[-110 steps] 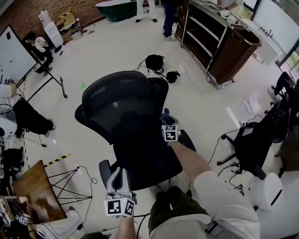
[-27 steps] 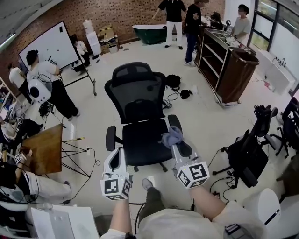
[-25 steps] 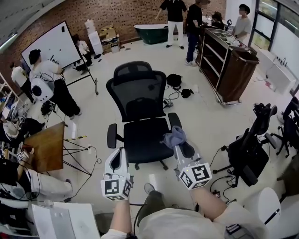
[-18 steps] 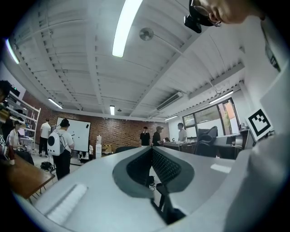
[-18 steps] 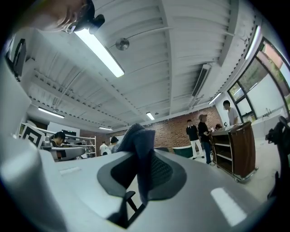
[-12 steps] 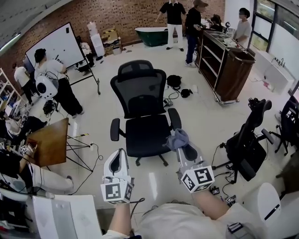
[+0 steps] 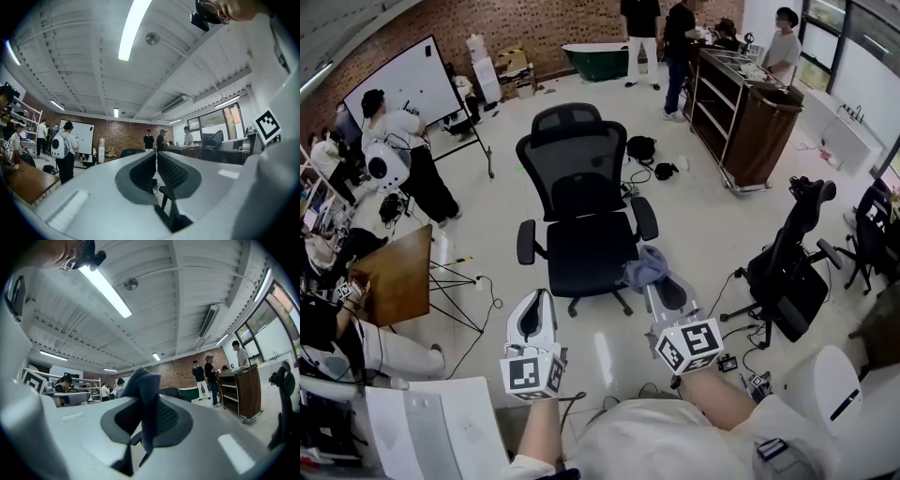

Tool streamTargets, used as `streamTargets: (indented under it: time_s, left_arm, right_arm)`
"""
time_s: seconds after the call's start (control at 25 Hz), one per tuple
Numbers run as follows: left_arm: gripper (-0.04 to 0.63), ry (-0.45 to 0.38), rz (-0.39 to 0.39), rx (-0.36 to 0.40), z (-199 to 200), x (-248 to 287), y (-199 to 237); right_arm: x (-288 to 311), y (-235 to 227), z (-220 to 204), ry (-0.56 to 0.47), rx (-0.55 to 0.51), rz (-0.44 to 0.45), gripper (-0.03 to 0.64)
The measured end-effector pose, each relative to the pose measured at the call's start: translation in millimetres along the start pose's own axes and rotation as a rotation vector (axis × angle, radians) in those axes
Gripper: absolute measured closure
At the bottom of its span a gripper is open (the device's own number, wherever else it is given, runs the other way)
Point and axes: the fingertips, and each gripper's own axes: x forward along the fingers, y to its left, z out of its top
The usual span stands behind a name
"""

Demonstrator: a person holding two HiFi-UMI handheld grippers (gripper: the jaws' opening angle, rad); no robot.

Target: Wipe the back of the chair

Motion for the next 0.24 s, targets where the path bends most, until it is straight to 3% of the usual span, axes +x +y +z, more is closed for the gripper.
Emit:
streamTargets:
  time_s: [0.24]
  left_arm:
    - [0.517,-0.005,-0.001,-0.04,2.8,-8.6,-5.1]
  right_arm:
    - [-6.2,10.0,3.4,0.016,-0.012,0.015,0.572]
